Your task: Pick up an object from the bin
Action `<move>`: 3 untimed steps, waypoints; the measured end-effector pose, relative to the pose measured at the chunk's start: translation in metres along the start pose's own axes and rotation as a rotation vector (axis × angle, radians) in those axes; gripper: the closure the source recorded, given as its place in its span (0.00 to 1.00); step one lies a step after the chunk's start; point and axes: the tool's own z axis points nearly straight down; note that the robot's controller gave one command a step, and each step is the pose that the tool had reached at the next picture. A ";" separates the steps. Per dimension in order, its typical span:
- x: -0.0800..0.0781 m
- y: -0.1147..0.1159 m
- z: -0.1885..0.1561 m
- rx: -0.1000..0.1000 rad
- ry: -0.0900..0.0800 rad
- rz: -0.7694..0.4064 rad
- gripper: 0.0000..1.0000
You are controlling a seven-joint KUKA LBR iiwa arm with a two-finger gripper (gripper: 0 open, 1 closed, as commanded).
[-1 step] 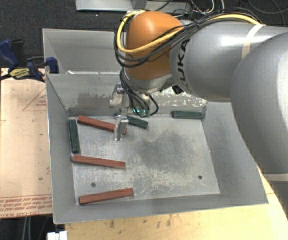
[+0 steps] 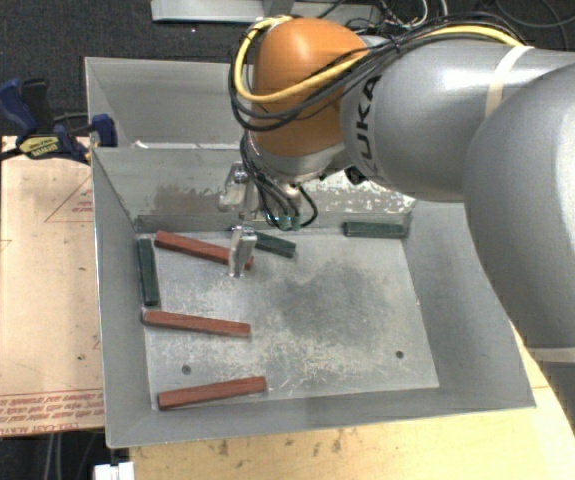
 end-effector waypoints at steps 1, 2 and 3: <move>0.010 -0.011 0.096 -0.004 -0.014 0.034 1.00; 0.010 -0.011 0.096 -0.004 -0.014 0.034 1.00; 0.011 -0.002 -0.057 -0.001 -0.006 0.023 1.00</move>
Offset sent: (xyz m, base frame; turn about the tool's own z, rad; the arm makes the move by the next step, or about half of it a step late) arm 0.0000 0.0000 0.0000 0.0000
